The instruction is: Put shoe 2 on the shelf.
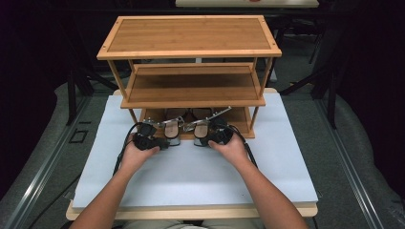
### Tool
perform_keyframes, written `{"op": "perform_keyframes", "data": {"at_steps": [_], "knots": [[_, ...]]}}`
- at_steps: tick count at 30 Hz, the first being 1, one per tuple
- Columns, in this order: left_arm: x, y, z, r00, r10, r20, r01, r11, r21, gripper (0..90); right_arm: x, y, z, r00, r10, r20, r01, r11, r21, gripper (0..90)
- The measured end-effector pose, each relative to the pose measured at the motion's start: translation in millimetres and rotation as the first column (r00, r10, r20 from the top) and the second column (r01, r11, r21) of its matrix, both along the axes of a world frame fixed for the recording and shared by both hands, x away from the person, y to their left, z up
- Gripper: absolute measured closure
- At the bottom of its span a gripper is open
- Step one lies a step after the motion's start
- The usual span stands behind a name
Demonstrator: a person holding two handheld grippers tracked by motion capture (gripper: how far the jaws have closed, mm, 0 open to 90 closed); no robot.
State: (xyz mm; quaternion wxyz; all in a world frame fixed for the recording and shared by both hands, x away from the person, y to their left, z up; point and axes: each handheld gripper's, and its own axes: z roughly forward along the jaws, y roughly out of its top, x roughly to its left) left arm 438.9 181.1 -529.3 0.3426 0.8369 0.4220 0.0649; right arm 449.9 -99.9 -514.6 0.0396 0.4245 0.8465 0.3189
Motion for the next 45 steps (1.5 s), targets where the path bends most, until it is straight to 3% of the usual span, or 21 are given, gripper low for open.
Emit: {"op": "perform_keyframes", "data": {"at_steps": [3,4,6,8,9,11,12,14,20,25,27,28,30,33,45], "knots": [[3.3,-2.1,-0.4,0.9998,-0.009,-0.017,0.009,0.9999,-0.005,62.5,3.3,2.4,0.2,1.0,0.008,-0.006,-0.008,1.0,0.005,51.3],[3.5,-2.5,-0.5,0.9998,-0.009,-0.015,0.009,0.9999,-0.005,62.4,3.8,2.2,2.8,0.9991,0.023,-0.035,-0.023,1.0,-0.018,51.3],[3.5,-3.1,-0.2,0.9998,-0.013,-0.018,0.013,0.9999,-0.003,62.4,3.6,4.3,-0.1,1.0,-0.006,0.005,0.006,1.0,-0.004,51.2],[3.0,-4.1,-0.4,0.9998,-0.01,-0.015,0.009,0.9999,-0.005,62.5,4.1,3.3,1.2,0.9998,0.011,-0.018,-0.011,1.0,-0.003,51.3],[2.9,-4.6,-0.6,0.9999,-0.009,-0.015,0.009,0.9999,-0.008,62.5,3.3,5.0,-0.1,0.9999,-0.01,0.005,0.01,1.0,-0.005,51.2],[2.9,-5.7,-0.8,0.9997,-0.011,-0.02,0.01,0.9998,-0.016,62.7,3.0,5.7,-0.4,0.9999,-0.004,0.01,0.004,1.0,-0.001,51.4],[3.1,-6.4,-0.8,0.9997,-0.014,-0.02,0.013,0.9997,-0.019,62.9,3.3,4.5,2.5,0.9994,0.022,-0.028,-0.022,0.999,-0.025,51.5],[3.6,-8.4,-1.2,0.9995,-0.016,-0.029,0.015,0.9994,-0.031,63.1,2.8,5.4,2.8,0.9989,0.023,-0.042,-0.023,1.0,-0.018,51.7],[4.5,-11.8,-1.9,0.9992,-0.015,-0.038,0.013,0.9985,-0.053,63.2,3.8,4.9,2.1,0.999,0.03,-0.033,-0.03,0.999,-0.012,51.8],[4.7,-18.8,-1.4,0.9991,-0.031,-0.029,0.03,0.9989,-0.035,63.0,3.5,5.7,2.4,0.9989,0.024,-0.04,-0.024,1.0,-0.012,51.8],[3.7,-22.5,-2.0,0.9995,-0.009,-0.03,0.007,0.9982,-0.06,63.0,3.1,6.2,2.6,0.999,0.02,-0.041,-0.021,1.0,-0.014,51.7],[4.6,-21.2,-1.3,0.9991,-0.03,-0.031,0.029,0.999,-0.034,63.1,3.1,6.3,2.5,0.999,0.02,-0.04,-0.02,1.0,-0.014,51.8],[3.9,-24.7,-1.7,0.9995,-0.009,-0.029,0.008,0.9985,-0.054,63.1,3.4,6.7,2.2,0.9992,0.023,-0.033,-0.024,1.0,-0.011,51.7],[5.3,-25.9,-0.9,0.9991,-0.026,-0.033,0.025,0.9992,-0.032,63.2,3.3,8.2,2.2,0.9992,0.021,-0.033,-0.021,1.0,-0.012,51.7],[4.2,-29.3,-1.1,0.9994,-0.01,-0.032,0.009,0.999,-0.043,63.1,3.1,8.5,2.1,0.9992,0.014,-0.037,-0.014,1.0,-0.01,51.6]]}}
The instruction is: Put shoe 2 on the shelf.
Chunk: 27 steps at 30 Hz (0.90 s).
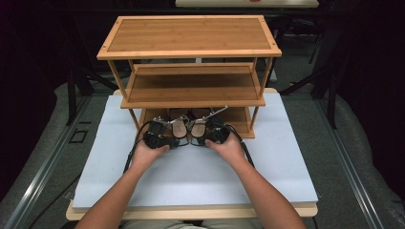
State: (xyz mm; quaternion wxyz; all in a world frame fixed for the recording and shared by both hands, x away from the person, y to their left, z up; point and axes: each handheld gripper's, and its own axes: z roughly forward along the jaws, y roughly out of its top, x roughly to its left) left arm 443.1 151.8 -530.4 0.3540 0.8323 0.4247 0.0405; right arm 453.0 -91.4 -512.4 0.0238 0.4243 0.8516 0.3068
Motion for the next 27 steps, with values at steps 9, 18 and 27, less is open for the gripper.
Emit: {"op": "perform_keyframes", "data": {"at_steps": [9,18,27], "knots": [[-1.8,1.9,1.3,1.0,0.002,0.009,-0.002,1.0,0.004,62.9,-0.9,-2.5,0.6,0.9999,-0.003,-0.014,0.004,1.0,0.015,49.8],[-4.3,6.1,4.2,0.9999,0.004,0.011,-0.004,1.0,0.0,63.0,-4.4,-5.1,0.6,0.9995,-0.024,0.02,0.023,0.999,0.04,49.9],[-10.0,16.1,12.3,0.9995,-0.023,0.021,0.022,0.9993,0.029,63.0,-14.7,-9.7,10.9,0.9985,-0.01,0.054,0.008,0.999,0.031,50.0]]}}
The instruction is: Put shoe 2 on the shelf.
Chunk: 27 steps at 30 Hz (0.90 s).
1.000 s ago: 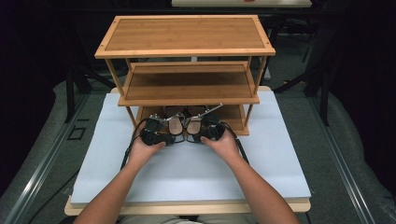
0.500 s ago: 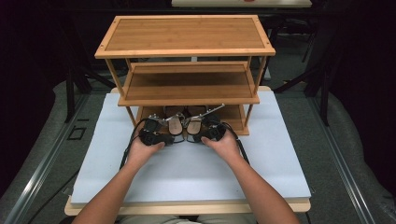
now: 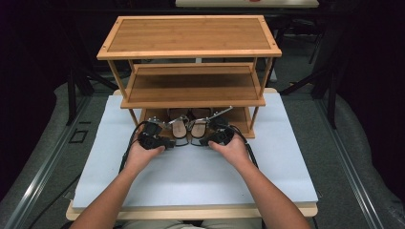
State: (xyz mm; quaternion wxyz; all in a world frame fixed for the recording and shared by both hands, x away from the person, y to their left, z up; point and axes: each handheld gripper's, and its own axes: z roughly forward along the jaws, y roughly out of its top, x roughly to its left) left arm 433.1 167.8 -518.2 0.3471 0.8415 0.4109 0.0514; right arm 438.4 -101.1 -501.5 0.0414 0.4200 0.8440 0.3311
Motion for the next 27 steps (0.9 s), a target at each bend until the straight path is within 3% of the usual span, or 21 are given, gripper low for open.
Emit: {"op": "perform_keyframes", "data": {"at_steps": [2,4,13,19,26,27], "knots": [[-3.1,1.6,2.2,0.9999,0.009,0.007,-0.009,0.9999,-0.014,63.0,-2.6,-1.3,2.3,1.0,-0.006,0.007,0.006,1.0,-0.006,50.3],[-5.2,4.9,4.5,0.9999,-0.001,0.014,0.001,1.0,0.001,63.0,-4.3,-3.9,4.1,0.9999,0.014,0.003,-0.014,1.0,0.007,50.3],[-23.0,26.4,18.1,0.9987,0.002,0.051,-0.004,0.9989,0.046,62.9,-18.5,-14.1,15.4,0.9993,0.012,0.034,-0.012,1.0,-0.024,50.2],[-36.1,46.4,28.9,0.9968,0.027,0.075,-0.029,0.9991,0.032,62.8,-31.8,-23.8,22.5,0.9985,0.028,0.046,-0.026,0.999,-0.043,50.0],[-54.9,68.8,36.4,0.9949,0.051,0.087,-0.054,0.9982,0.027,62.7,-56.4,-36.0,34.5,0.9915,0.011,0.13,0.005,0.993,-0.118,50.0],[-57.9,72.1,36.7,0.9946,0.056,0.088,-0.059,0.9981,0.021,62.7,-60.4,-39.3,35.2,0.9915,0.013,0.129,0.0,0.995,-0.098,50.0]]}}
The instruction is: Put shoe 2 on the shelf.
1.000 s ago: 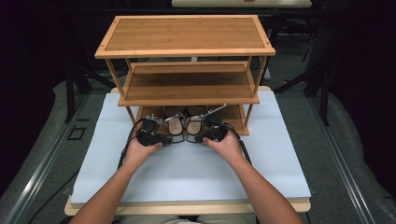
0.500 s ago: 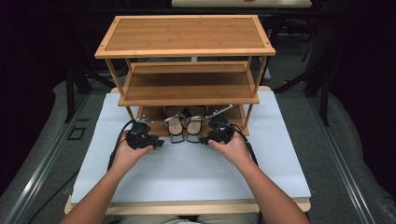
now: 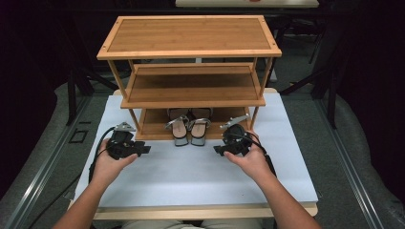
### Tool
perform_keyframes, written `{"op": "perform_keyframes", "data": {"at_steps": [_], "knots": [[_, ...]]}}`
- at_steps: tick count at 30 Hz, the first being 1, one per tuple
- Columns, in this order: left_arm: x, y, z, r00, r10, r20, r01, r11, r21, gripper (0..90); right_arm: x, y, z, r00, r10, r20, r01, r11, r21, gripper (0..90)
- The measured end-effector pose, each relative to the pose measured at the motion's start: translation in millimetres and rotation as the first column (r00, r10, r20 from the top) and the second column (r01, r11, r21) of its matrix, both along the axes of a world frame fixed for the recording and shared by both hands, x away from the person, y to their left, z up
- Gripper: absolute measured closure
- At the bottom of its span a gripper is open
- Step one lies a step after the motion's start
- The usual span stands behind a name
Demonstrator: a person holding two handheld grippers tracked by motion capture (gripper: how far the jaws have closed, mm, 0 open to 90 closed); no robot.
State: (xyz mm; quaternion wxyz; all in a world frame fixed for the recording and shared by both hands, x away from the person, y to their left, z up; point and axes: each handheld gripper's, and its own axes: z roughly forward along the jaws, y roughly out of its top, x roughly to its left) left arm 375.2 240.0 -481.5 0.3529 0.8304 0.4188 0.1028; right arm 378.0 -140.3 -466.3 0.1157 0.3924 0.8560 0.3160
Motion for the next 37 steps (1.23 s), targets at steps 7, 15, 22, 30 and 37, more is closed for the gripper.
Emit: {"op": "perform_keyframes", "data": {"at_steps": [7,15,22,30,37], "knots": [[-22.4,20.6,-1.6,0.9994,0.034,0.01,-0.034,0.9994,-0.003,62.7,-24.2,-25.5,-1.6,0.9991,-0.042,0.007,0.042,0.999,0.02,50.0],[-39.7,39.1,-21.7,0.9965,0.083,-0.008,-0.083,0.9958,-0.039,62.5,-44.2,-49.0,-21.2,0.994,-0.109,-0.003,0.109,0.991,0.078,49.6],[-42.7,49.1,-46.1,0.9934,0.113,-0.022,-0.114,0.992,-0.054,62.0,-49.5,-59.7,-49.6,0.9866,-0.163,0.011,0.16,0.98,0.119,49.6],[-41.9,48.5,-60.9,0.9926,0.119,-0.025,-0.12,0.9904,-0.068,59.3,-51.8,-65.9,-75.9,0.9859,-0.167,0.008,0.163,0.972,0.172,49.4],[-39.1,49.0,-67.0,0.9905,0.135,-0.026,-0.136,0.988,-0.072,47.6,-55.3,-65.1,-83.5,0.966,-0.248,0.075,0.24,0.966,0.1,42.0]]}}
